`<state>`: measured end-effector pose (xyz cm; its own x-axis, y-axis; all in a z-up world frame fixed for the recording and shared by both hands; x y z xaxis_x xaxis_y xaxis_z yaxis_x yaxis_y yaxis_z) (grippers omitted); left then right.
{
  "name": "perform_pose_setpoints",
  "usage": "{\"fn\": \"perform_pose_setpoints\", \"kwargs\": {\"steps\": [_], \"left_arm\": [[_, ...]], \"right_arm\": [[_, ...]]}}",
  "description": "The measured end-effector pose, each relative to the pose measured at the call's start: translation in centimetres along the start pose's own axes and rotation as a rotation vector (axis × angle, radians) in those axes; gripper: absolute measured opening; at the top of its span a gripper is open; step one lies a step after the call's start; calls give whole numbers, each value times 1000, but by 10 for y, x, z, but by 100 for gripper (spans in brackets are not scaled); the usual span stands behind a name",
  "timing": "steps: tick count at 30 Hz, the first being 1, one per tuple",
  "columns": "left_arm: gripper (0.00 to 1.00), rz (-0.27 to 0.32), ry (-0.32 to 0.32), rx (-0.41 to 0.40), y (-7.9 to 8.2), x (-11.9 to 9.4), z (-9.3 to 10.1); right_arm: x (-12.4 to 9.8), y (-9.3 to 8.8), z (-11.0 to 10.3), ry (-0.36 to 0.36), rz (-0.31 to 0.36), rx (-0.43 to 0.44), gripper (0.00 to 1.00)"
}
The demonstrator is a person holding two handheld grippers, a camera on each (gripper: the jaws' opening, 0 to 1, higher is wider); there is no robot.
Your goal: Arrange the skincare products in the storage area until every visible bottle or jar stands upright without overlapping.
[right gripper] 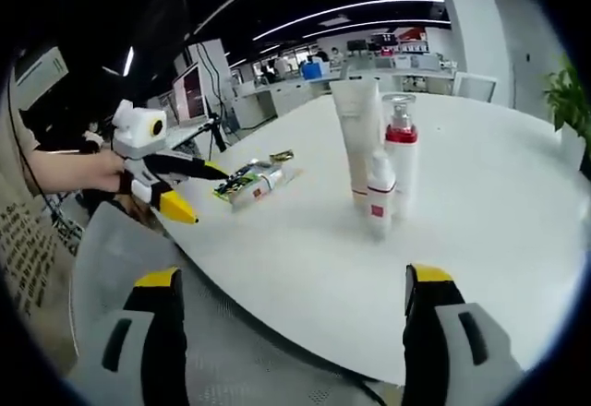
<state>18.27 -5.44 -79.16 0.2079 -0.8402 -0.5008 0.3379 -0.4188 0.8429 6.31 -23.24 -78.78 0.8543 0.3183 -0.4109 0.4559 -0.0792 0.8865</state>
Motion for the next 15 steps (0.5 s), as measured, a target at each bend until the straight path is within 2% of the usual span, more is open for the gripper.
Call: {"fn": "perform_pose_setpoints", "kwargs": {"steps": [8,15], "left_arm": [[88,5,45,-33,-12,-22,-4],[89,18,76,-61,-15,-36,-9]], "right_arm": [[0,-1,-1,3,0,0,100],[1,-1,0,5,0,0,100]]}}
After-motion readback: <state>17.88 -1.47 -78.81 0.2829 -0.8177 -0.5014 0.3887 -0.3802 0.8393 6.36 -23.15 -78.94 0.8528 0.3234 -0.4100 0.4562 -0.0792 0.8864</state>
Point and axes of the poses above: the point that each gripper's makers call its tool centre point, and the gripper's own axes: x roughly forward along the fingers, z roughly to its right, y roughly out of its top, the point moved 3 cm from there along -x, roughly backward along the fingers, and after that the axes turned 7 degrees about z, right-handed, at the moved point
